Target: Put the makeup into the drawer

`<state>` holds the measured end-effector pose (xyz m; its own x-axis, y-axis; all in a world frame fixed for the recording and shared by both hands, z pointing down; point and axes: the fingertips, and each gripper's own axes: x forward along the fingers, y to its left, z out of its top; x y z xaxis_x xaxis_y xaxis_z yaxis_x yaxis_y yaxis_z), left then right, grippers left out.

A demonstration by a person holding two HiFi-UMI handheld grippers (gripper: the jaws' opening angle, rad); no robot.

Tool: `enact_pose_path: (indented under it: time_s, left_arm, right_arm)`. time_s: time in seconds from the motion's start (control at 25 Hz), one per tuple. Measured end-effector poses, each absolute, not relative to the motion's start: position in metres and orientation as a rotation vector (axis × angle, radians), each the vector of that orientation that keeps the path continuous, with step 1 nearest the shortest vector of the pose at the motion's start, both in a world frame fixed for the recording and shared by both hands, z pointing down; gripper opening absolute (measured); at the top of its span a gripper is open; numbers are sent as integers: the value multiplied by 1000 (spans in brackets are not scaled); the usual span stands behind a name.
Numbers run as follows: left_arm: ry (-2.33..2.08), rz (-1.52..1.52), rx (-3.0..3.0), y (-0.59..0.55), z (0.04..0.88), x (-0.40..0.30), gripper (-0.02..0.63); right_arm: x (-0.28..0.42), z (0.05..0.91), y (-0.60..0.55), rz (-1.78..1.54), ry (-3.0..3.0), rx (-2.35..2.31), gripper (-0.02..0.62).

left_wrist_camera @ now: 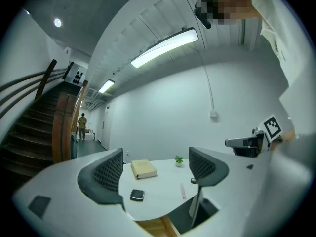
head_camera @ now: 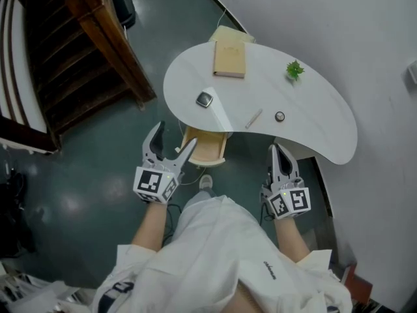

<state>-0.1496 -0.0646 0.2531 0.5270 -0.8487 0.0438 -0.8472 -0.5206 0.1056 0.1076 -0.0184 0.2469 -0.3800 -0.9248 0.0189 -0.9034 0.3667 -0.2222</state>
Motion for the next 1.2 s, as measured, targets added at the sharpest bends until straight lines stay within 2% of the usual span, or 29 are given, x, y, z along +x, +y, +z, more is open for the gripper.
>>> enact_pose_path:
  time_s: [0.6,1.2]
  left_arm:
    - [-1283,115,2656,-180,326,-155,400]
    - [-1174,629,2530,-258,483,-105,400]
  right_arm:
    - [43,303,-119,-415,2574,-1739,17]
    - [5,430,-199,-627,2741,-1706,17]
